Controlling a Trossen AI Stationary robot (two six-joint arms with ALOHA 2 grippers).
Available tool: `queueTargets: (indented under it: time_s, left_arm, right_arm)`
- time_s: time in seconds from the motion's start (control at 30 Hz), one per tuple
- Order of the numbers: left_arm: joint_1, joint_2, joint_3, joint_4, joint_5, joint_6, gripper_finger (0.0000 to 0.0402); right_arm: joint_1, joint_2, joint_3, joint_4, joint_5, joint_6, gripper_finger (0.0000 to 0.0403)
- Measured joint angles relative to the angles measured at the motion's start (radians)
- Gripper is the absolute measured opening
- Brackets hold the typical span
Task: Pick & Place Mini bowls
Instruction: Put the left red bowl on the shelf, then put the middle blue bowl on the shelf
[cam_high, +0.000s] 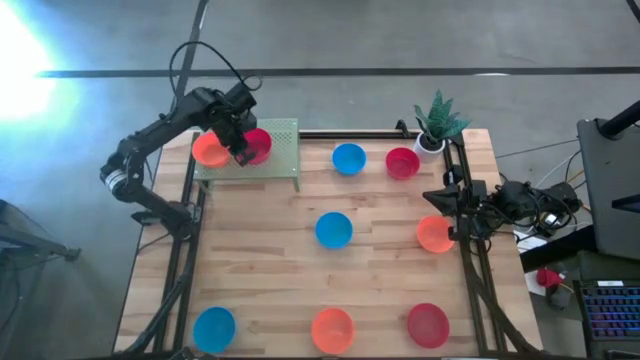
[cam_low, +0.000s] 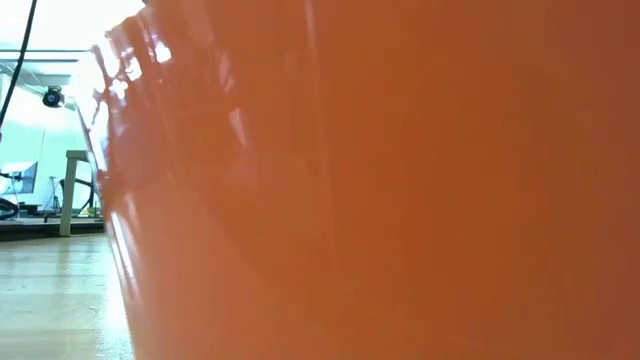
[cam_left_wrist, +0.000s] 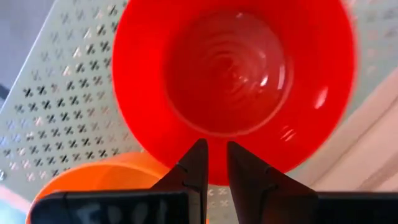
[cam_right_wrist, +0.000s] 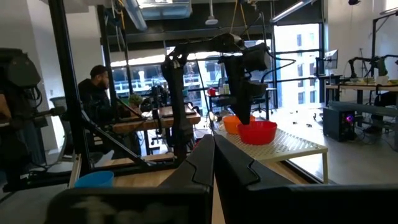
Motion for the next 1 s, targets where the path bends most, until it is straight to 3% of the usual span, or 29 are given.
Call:
queueTargets:
  time_s: [0.63, 1.0]
  left_arm:
    - [0.000, 0.000, -0.004, -0.033, -0.100, -0.023, 0.0051]
    - [-0.031, -0.048, 0.152, -0.033, -0.054, -0.066, 0.0051]
  right_arm:
    - [0.000, 0.000, 0.000, 0.000, 0.000, 0.000, 0.0008]
    - [0.000, 0.000, 0.000, 0.027, 0.039, 0.002, 0.0008]
